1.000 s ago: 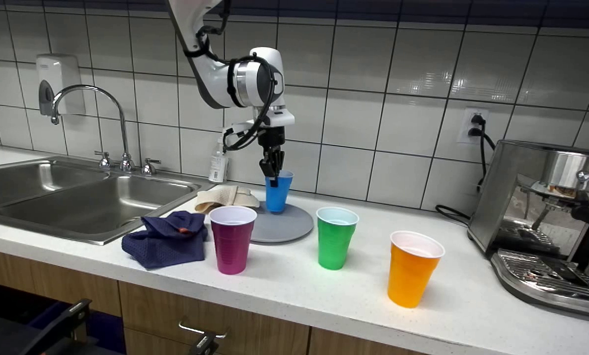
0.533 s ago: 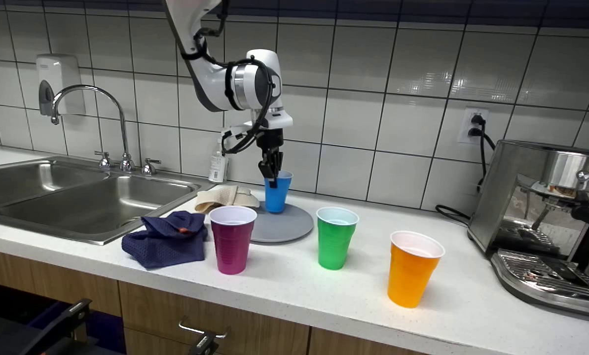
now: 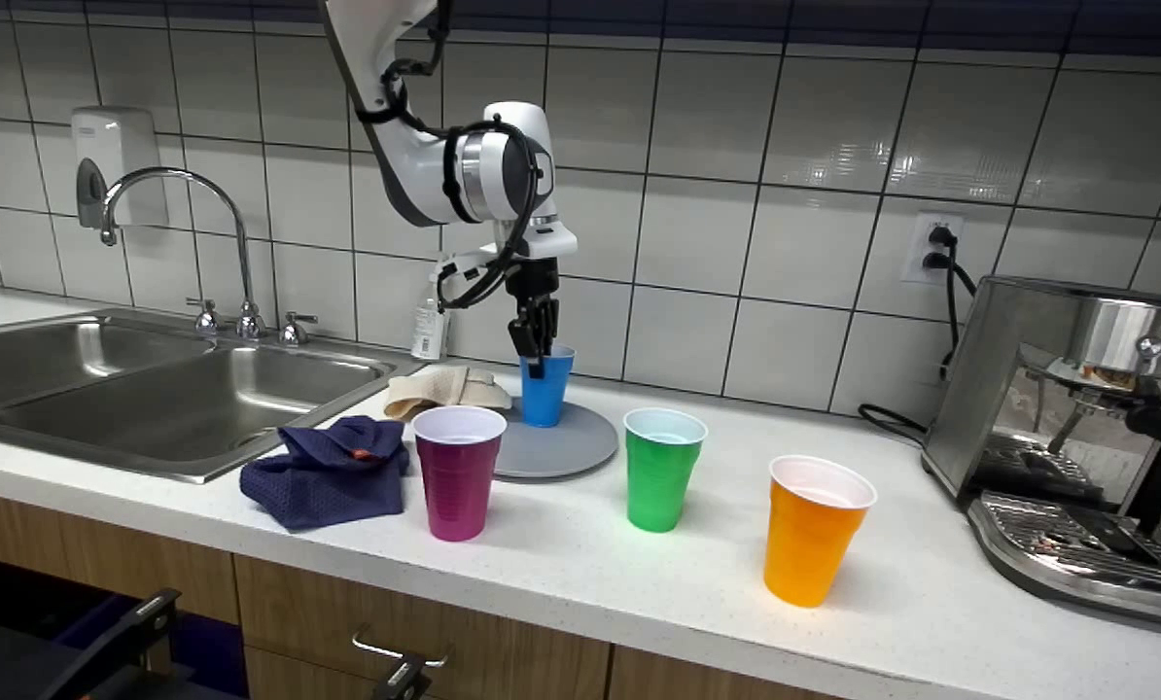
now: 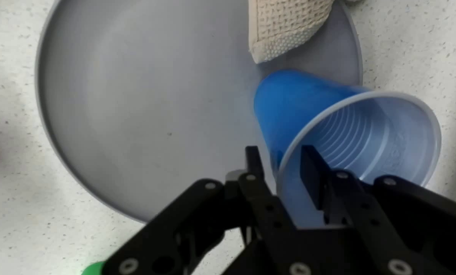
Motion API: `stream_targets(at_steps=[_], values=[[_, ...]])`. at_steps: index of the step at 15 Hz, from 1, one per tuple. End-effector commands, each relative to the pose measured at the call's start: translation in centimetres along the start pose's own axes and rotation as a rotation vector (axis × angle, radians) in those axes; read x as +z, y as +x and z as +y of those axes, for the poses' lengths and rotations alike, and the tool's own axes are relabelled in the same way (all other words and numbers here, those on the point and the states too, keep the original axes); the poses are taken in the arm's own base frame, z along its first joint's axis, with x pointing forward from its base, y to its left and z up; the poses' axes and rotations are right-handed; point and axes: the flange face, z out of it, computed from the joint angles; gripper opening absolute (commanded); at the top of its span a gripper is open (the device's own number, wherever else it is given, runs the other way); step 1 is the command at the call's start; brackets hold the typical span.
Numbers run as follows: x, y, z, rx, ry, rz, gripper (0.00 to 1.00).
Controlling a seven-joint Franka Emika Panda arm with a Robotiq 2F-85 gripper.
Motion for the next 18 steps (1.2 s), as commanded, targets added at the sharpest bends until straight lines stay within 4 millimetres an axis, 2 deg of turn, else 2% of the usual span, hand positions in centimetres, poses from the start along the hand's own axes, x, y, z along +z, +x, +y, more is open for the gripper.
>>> stream_targets(at_steps=[1,5,6,11,18], values=[[-0.6,0.0,0.3,0.016,0.014,0.017,0.66],[-1.4,0.6,0.4,0.018,0.024,0.004,0.96],[-1.8,0.8,0.5,0.013,0.029,-0.005,0.99],[-3.5,1.8,0.8,0.013,0.048,-0.021,1.00],[-5.7,2.9,2.8,-0.020,0.026,-0.037,1.00]])
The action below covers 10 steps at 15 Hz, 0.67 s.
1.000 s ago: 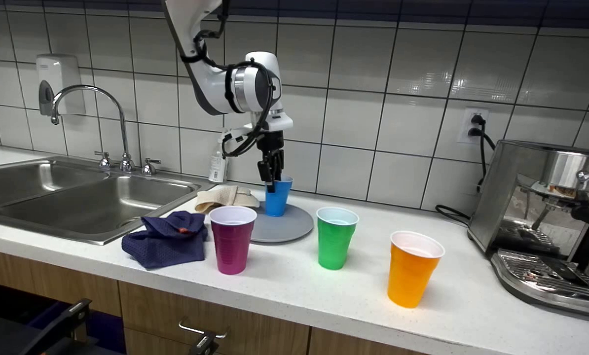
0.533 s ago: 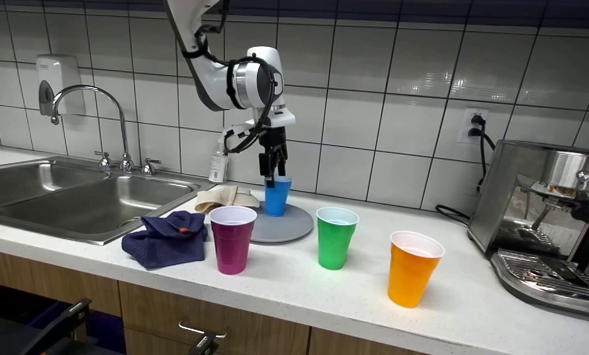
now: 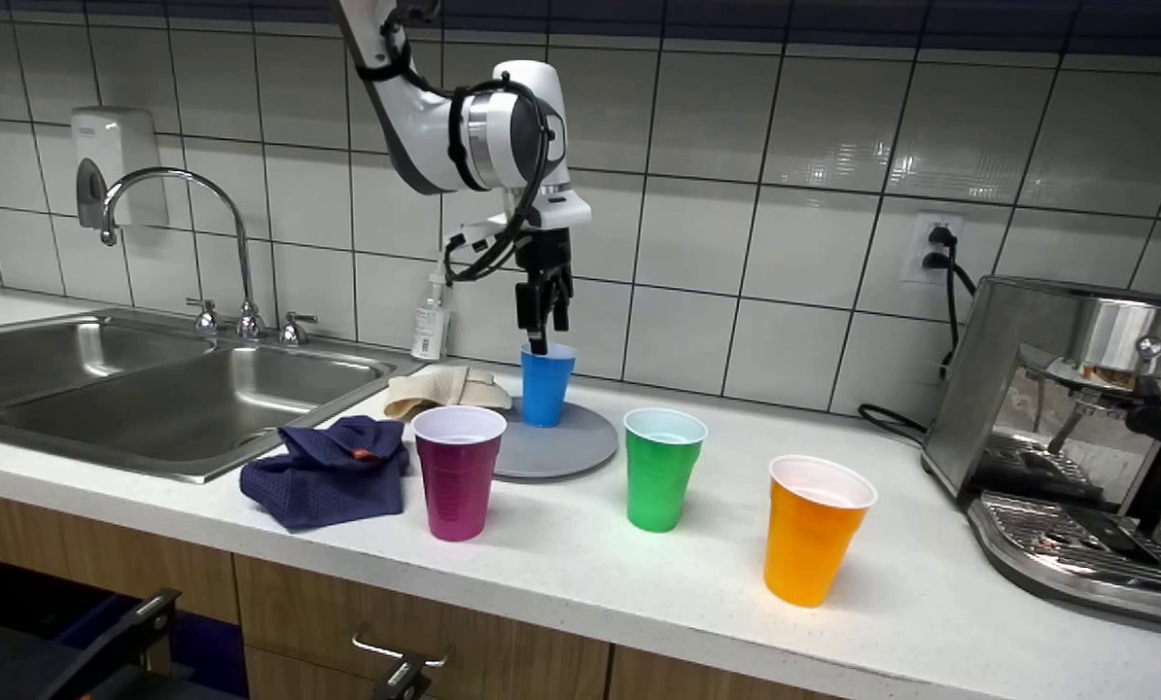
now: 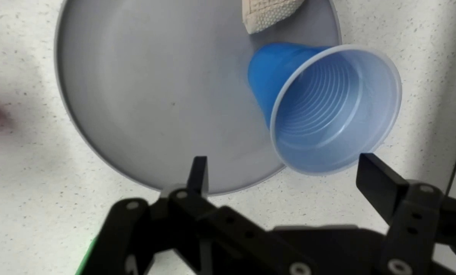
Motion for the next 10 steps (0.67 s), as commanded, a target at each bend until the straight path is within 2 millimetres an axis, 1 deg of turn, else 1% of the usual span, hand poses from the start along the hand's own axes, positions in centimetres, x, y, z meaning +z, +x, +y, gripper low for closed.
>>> stream_targets(at_steps=[1,4,10], values=[[-2.2,0.7,2.0,-0.047,-0.017,-0.031,1.00],[-3.0,1.0,3.2,-0.097,-0.025,-0.048,1.00],[-4.0,1.2,6.0,-0.255,-0.080,-0.090,1.00]])
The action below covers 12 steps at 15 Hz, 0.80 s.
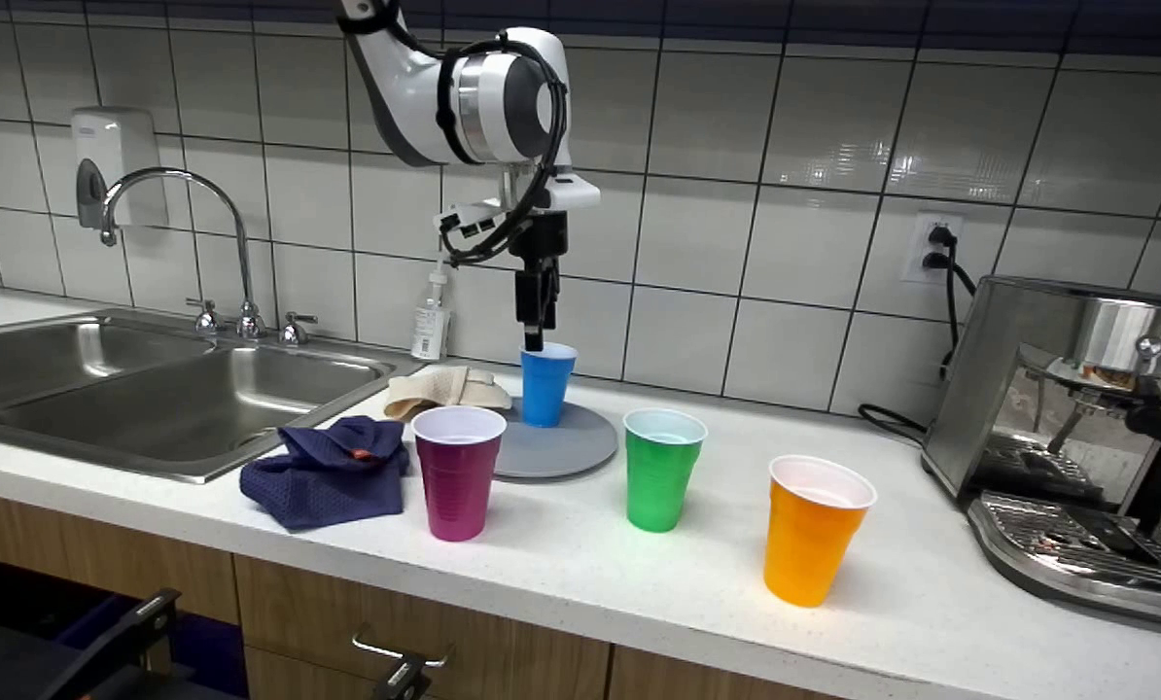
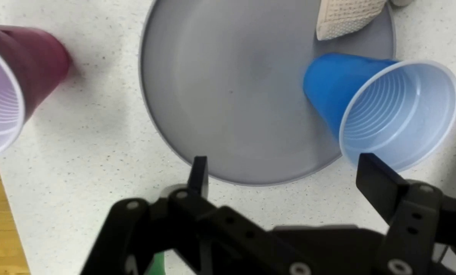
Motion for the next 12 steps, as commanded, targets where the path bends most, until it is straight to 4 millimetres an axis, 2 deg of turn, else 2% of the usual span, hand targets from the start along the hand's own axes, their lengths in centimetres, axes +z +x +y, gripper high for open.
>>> stream_targets(at_steps=[1,7,12], values=[[-1.6,-0.5,2.6,-0.114,-0.035,-0.055,1.00],[-2.0,-1.7,5.0,-0.299,-0.079,-0.103,1.00],[-2.3,-2.8,6.8,-0.536,-0.110,-0.185,1.00]])
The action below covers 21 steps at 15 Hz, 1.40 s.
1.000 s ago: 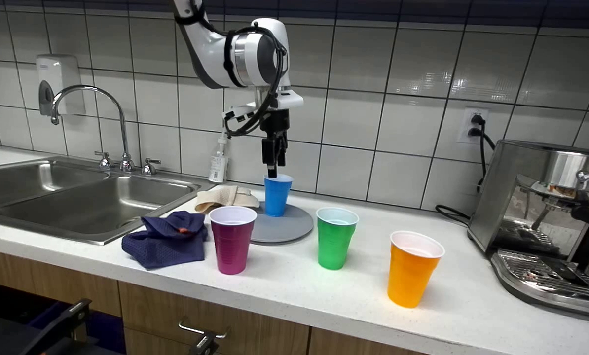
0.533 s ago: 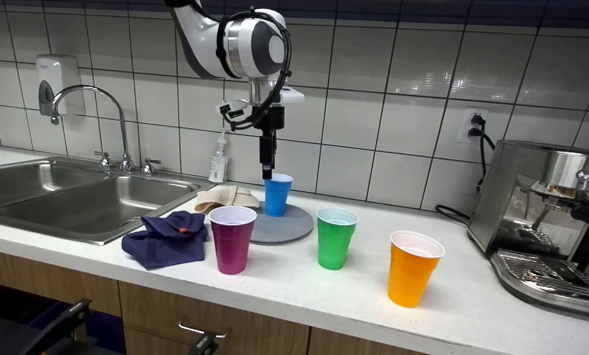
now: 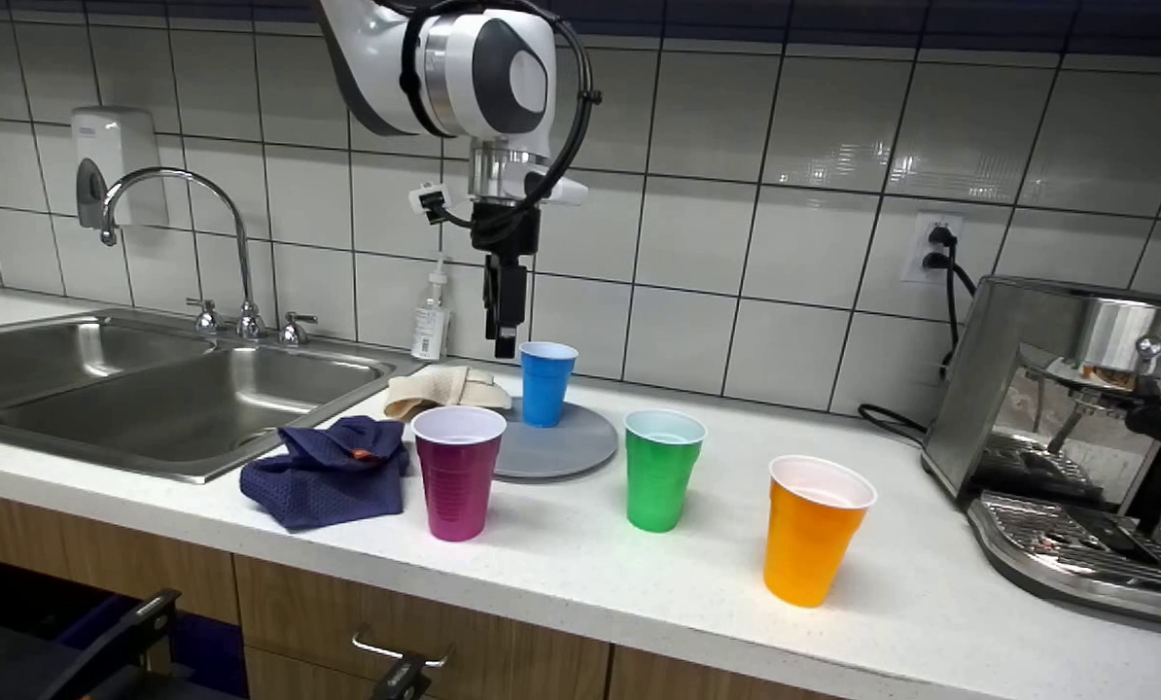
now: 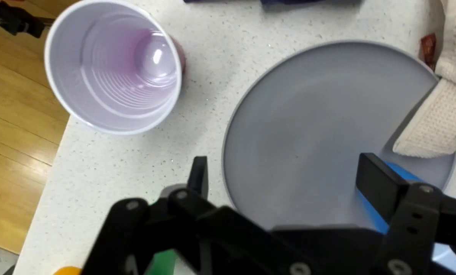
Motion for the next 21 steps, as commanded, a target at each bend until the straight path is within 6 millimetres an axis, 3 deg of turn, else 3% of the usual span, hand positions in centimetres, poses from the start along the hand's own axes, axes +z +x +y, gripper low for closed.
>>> stream_targets(at_steps=[1,4,5,14,21], values=[[-0.9,-1.2,1.6,-0.155,-0.009,-0.057,1.00],[-0.6,-1.5,1.8,-0.210,-0.047,-0.065,1.00],[0.1,-1.0,1.0,-0.167,-0.035,-0.047,1.00],[0.2,-1.2,1.1,-0.187,-0.043,-0.055,1.00],[0.1,-2.7,2.4,-0.367,-0.017,-0.048,1.00]])
